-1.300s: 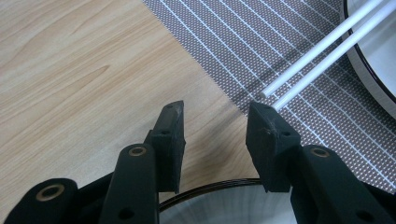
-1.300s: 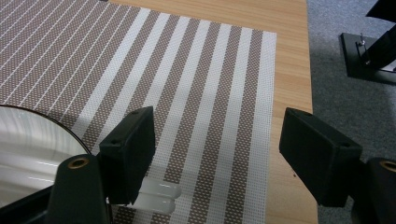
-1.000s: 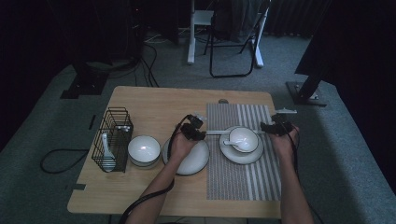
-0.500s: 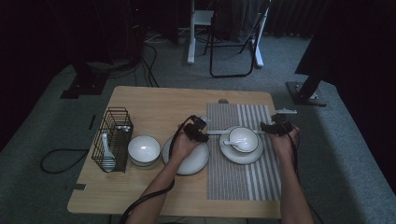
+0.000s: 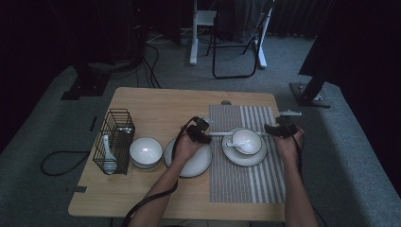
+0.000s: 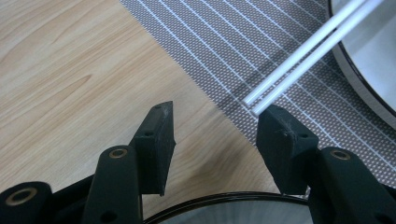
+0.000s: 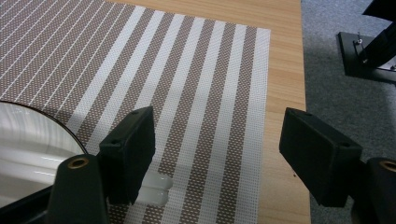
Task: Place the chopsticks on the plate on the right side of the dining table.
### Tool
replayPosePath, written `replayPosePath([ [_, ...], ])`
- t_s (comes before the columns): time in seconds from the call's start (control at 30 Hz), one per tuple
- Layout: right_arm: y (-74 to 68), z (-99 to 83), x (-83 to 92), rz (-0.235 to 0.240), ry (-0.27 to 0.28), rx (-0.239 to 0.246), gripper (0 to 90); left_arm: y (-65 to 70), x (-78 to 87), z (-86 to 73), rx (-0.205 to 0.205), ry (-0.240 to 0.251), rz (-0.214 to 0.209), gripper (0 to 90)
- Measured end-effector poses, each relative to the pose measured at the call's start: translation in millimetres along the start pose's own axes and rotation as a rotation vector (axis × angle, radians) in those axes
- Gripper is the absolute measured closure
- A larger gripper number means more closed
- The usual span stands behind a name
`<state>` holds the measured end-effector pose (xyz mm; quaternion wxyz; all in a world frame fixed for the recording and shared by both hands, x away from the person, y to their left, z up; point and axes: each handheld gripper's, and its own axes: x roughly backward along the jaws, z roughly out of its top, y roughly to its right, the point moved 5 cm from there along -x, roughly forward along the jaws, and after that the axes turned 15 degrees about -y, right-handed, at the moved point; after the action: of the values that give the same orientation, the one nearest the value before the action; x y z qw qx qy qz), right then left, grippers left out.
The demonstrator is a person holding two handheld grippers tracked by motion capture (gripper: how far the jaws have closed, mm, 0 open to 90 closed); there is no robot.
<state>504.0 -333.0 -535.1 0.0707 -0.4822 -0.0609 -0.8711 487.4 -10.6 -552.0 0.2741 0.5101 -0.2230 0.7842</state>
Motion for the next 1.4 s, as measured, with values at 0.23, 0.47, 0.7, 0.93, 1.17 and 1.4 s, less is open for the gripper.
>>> replayPosePath([
  [0.23, 1.9, 0.2, 4.9, -0.006, 0.014, 0.002, 26.8, -0.3, 10.4, -7.6, -0.007, 0.035, -0.014, 47.1],
  [0.47, 8.5, -1.8, 12.3, -0.010, 0.034, -0.014, 26.8, -14.5, 24.6, -16.2, 0.034, 0.077, -0.006, 47.3],
  [0.7, 12.0, -16.4, 33.3, 0.007, 0.092, -0.028, 26.7, -14.1, 38.8, -19.1, 0.027, 0.123, -0.006, 47.3],
  [0.93, -2.9, -47.0, 59.6, 0.002, 0.151, 0.040, 26.5, -14.9, 41.7, -21.4, 0.026, 0.130, -0.001, 47.2],
  [1.17, -23.8, -82.7, 85.7, 0.012, 0.193, 0.106, 26.3, -18.5, 39.3, -24.7, 0.038, 0.127, -0.006, 47.2],
  [1.4, -44.6, -111.9, 94.2, 0.025, 0.198, 0.130, 25.7, -19.5, 39.2, -26.9, 0.038, 0.126, -0.002, 47.2],
])
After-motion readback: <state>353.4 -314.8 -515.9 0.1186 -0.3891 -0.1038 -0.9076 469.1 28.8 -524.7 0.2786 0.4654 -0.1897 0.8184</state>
